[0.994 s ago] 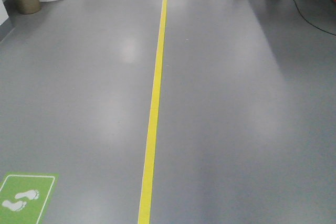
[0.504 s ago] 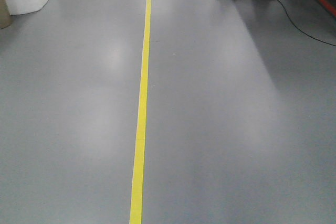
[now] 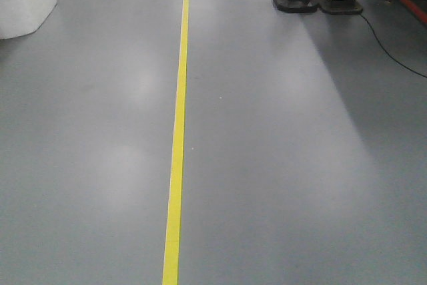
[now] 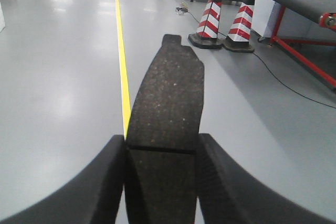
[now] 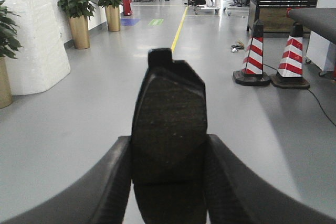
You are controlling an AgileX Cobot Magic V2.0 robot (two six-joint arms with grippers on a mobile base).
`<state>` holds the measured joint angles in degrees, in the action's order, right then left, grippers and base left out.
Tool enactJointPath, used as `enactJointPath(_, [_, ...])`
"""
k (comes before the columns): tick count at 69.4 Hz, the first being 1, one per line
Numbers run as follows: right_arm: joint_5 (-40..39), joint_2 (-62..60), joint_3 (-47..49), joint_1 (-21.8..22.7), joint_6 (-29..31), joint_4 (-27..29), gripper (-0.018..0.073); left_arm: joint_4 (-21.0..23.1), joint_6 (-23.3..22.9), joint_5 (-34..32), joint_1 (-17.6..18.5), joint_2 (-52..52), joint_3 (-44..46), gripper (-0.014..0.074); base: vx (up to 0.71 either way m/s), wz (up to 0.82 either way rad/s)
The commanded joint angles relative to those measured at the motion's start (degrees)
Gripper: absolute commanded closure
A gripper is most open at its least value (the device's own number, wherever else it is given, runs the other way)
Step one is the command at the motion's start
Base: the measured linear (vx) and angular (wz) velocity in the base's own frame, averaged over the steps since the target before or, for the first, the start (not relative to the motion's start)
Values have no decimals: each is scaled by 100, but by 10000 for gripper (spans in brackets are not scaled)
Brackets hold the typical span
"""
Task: Move and align brake pads A on conveyor
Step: 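Drive the base away from the table along the yellow floor line, then turn the base past the striped cones toward the black conveyor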
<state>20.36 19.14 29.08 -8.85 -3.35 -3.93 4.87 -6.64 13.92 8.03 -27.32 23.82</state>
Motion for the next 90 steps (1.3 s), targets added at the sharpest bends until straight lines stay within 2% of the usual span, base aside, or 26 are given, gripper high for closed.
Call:
enactJointPath(1, [-574,38,163,3,36,-38,561,18,-37,-536,19,-29,174,603,68,0])
enactJointPath(90, [-576,38,163,3,31,-38,561,18,-37,-512,19,-29,174,603,72,0])
